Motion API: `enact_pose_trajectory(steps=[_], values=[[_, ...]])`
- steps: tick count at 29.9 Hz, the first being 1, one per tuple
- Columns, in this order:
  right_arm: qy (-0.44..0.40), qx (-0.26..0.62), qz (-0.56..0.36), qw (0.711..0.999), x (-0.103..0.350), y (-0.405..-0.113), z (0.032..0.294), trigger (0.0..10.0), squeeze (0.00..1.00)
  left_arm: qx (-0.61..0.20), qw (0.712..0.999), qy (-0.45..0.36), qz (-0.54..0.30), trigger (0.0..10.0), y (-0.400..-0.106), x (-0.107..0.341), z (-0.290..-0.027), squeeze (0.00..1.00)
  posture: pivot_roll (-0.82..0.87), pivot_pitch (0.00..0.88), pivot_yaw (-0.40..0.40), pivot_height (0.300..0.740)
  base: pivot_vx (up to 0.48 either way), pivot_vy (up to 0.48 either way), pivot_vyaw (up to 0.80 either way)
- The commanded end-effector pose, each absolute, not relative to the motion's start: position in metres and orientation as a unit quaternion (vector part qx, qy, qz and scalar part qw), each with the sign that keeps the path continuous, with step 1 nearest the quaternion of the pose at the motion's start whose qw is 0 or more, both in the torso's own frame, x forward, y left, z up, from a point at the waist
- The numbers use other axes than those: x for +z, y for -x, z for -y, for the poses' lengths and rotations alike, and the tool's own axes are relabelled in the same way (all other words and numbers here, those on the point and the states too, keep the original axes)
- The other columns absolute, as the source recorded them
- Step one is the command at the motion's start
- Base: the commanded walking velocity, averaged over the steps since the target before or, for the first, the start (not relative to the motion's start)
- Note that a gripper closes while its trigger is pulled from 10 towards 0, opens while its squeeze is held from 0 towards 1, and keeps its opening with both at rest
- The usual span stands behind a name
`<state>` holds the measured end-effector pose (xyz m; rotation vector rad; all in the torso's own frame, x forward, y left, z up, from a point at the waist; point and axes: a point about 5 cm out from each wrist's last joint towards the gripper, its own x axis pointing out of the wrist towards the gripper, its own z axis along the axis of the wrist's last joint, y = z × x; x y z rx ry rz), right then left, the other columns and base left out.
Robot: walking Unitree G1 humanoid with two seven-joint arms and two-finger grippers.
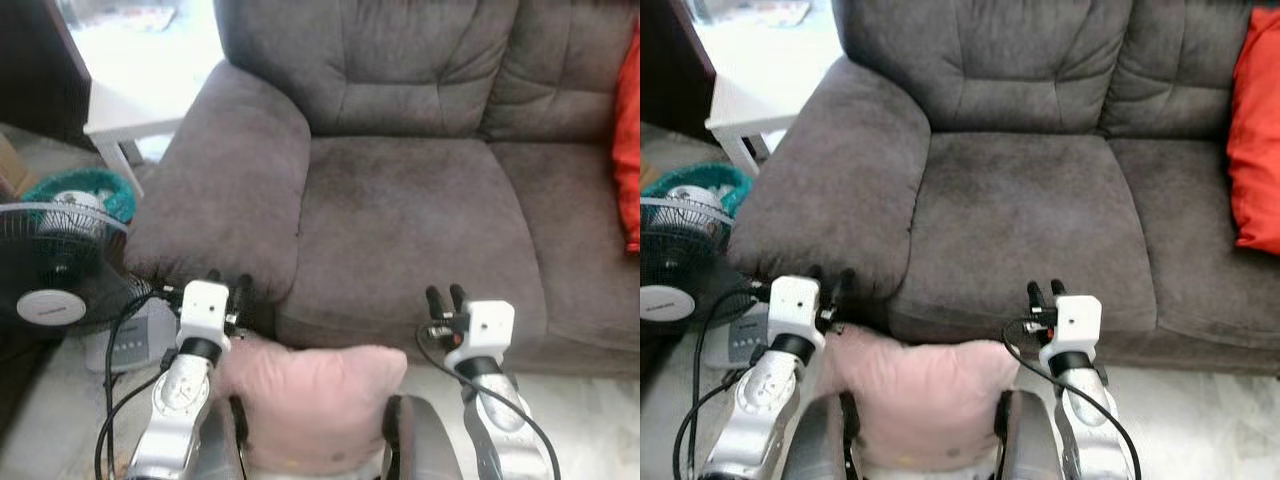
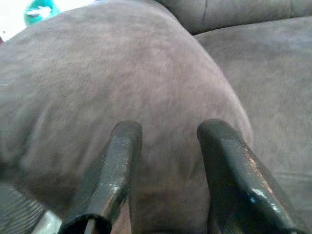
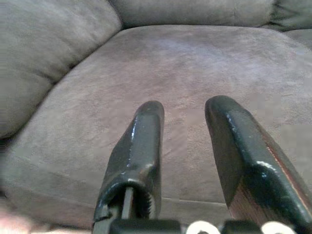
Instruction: Move the pillow to the sofa from floor
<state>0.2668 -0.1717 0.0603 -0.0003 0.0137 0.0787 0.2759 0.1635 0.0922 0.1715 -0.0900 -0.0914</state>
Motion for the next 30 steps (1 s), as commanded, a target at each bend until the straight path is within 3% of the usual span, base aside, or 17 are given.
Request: enact_pose_trajectory(steps=[1,12,20,24,30], values=[[0.008,0.041,-0.012,0.999,0.059,-0.266,0.173,10.0,0.00,-0.046,0.994,-0.086,0.041,10.0,-0.275,0.092,-0.163,0.00,0.10,0.098,-0.008,0.538,0.000,0.000,0.00],[0.006,0.046,-0.014,0.999,0.058,-0.266,0.171,10.0,0.00,-0.044,0.994,-0.087,0.040,10.0,-0.275,0.091,-0.163,0.00,0.10,0.100,-0.009,0.538,0.000,0.000,0.75],[-0.003,0.041,-0.015,0.999,0.057,-0.266,0.171,10.0,0.00,-0.057,0.994,-0.084,0.030,10.0,-0.275,0.088,-0.162,0.00,0.11,0.100,-0.008,0.538,0.000,0.000,0.00],[-0.005,0.038,-0.016,0.999,0.056,-0.266,0.171,10.0,0.00,-0.103,0.991,-0.076,-0.033,10.0,-0.273,0.068,-0.157,0.00,0.11,0.101,-0.009,0.538,0.000,0.000,0.00],[-0.004,0.037,-0.016,0.999,0.056,-0.267,0.171,10.0,0.00,-0.095,0.987,-0.064,-0.115,10.0,-0.270,0.036,-0.171,0.00,0.10,0.104,-0.009,0.538,0.000,0.000,0.00]])
